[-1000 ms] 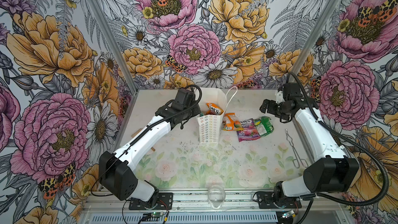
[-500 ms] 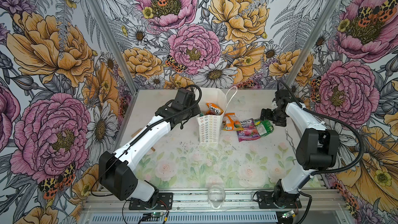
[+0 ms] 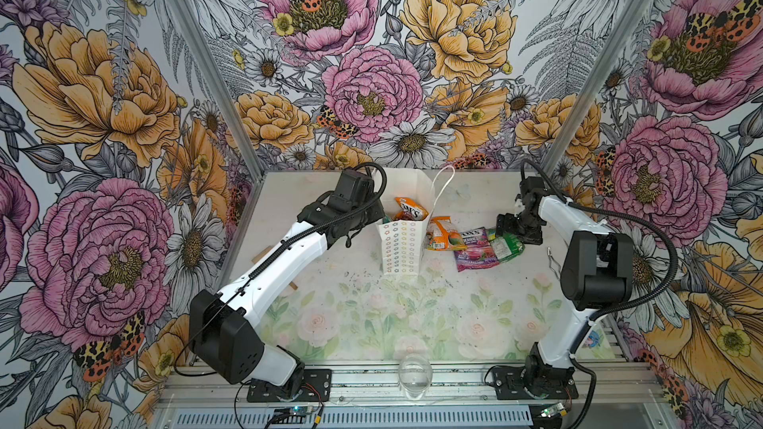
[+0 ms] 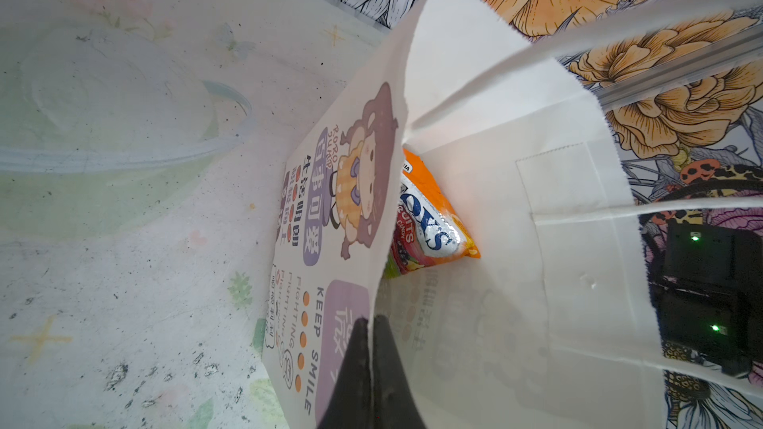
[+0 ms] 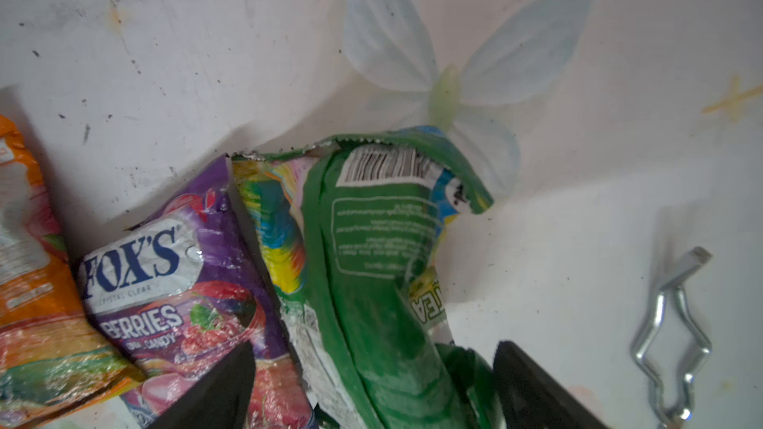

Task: Place the snacks into the paper bag
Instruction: 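Lower the right gripper onto the green striped snack bag and close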

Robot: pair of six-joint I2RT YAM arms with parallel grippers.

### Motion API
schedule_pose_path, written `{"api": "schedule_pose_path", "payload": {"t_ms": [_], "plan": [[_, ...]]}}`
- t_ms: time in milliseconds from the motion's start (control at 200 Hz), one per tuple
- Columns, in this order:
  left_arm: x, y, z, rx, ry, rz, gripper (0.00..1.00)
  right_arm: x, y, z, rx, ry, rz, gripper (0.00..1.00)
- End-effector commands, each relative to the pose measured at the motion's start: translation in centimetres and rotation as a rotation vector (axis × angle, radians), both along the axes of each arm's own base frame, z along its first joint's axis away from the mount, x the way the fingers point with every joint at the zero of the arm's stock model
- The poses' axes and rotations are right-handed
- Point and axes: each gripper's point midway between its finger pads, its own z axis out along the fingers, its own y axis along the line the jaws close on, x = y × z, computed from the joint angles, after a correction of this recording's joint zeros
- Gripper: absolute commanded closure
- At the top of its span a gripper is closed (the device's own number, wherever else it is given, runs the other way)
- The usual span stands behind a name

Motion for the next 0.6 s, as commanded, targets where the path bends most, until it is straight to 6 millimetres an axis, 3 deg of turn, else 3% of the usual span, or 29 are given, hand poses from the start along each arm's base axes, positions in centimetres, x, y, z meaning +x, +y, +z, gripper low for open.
{"api": "schedule_pose_path", "payload": {"t_ms": [0,375,595], "plan": [[0.0,0.2,1.1,-0.011,-0.022,-0.009,1.00,0.9,-0.2,-0.2,-0.006,-0.024,0.014,0.07],[0.1,0.2,1.2,-0.014,-0.023,-0.007,1.00,0.8,1.2,-2.1,-0.003,0.024,0.065,0.06],[0.2,0.2,1.1,-0.012,-0.022,-0.008,1.00,0.3,0.9,-3.5,-0.052,0.067,0.080,0.09]]}}
